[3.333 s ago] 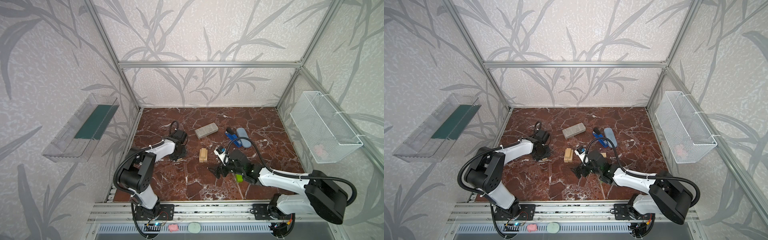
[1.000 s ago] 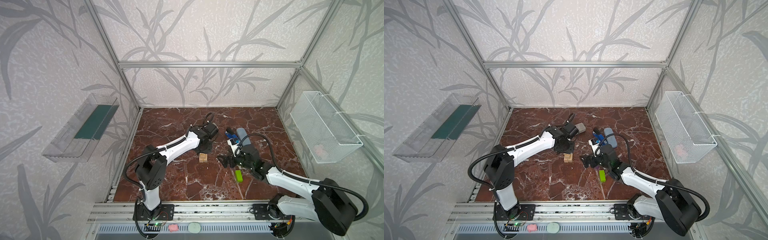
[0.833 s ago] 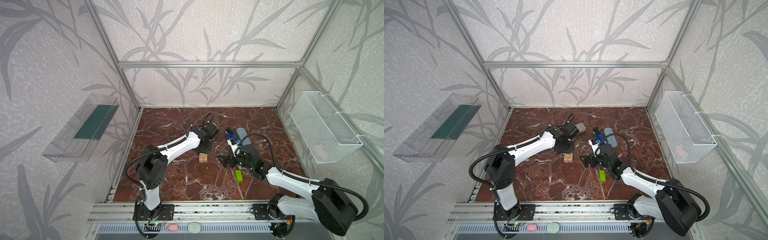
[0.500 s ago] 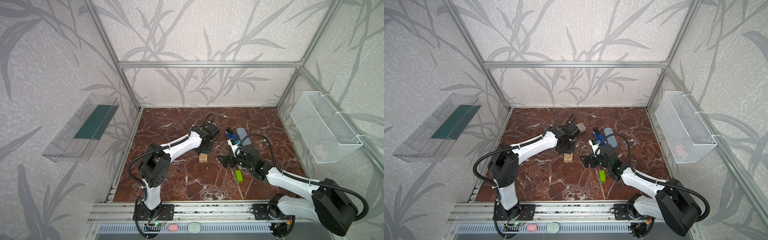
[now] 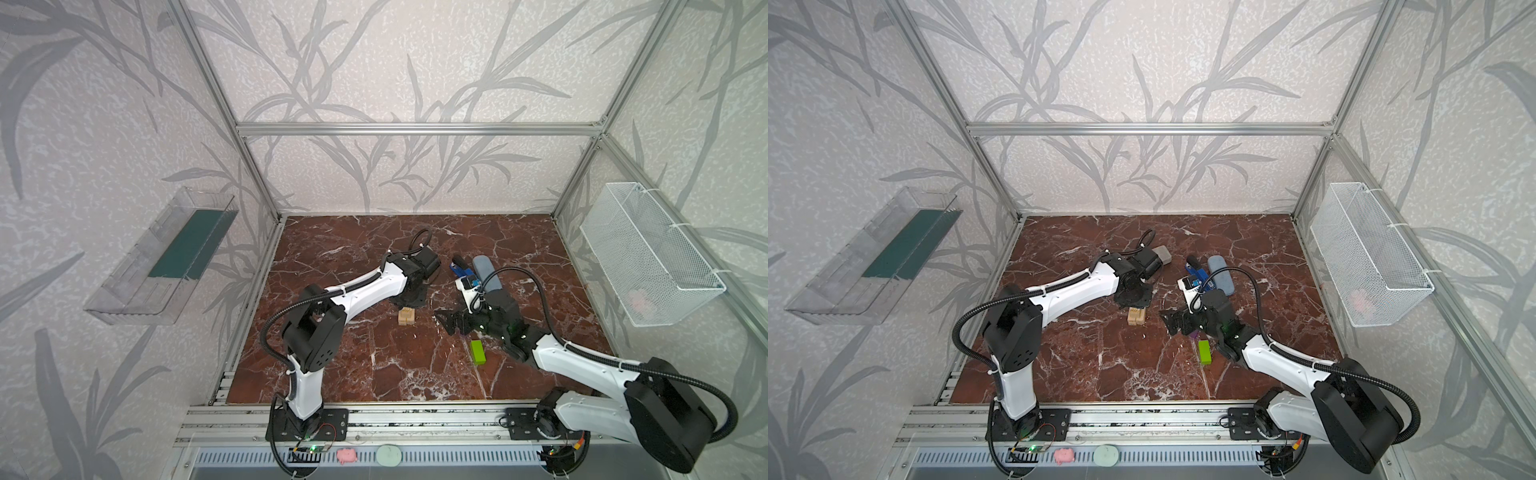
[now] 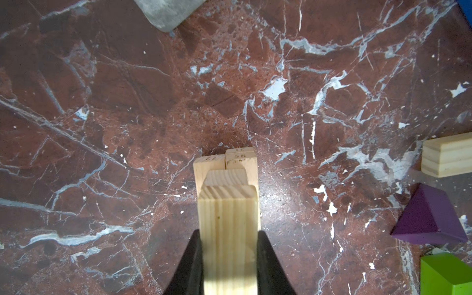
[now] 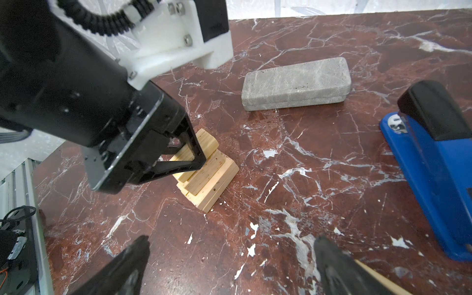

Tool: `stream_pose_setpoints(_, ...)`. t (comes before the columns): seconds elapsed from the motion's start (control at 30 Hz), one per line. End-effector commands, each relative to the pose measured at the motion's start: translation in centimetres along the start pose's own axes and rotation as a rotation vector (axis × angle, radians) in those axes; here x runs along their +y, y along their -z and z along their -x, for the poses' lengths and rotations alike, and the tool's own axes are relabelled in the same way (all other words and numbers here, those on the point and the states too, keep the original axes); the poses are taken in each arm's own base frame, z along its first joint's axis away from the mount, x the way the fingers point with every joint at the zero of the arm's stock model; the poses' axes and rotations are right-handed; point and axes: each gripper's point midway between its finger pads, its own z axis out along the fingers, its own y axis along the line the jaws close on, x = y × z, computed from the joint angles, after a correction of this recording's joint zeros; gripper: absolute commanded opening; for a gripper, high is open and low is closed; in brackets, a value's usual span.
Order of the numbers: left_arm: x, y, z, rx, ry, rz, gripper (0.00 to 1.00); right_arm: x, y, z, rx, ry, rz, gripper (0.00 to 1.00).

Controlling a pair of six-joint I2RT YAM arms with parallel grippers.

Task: Build the wood block tower
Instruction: 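Lower the held block upright against the wood group with the left gripper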

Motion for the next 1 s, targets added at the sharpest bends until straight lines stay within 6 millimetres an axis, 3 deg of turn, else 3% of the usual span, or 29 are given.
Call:
stream_pose_setpoints(0.0,0.29,0.42,0.08,0.001,-0.015,0.033,0.08,0.02,0.38,0.85,-0.042,0.01,0.0,0.99)
stream_pose_setpoints(0.47,0.06,0.14,-0.21,0.016,-0.021,0.025,0.11,0.02,0.4,0.86,-0.043,0.012,-0.002,0.99)
stream_pose_setpoints(0.97,0.02,-0.36,-0.22,0.021,-0.016,0.031,0.22,-0.03,0.43,0.89,-0.045,0.012,-0.003,0.99)
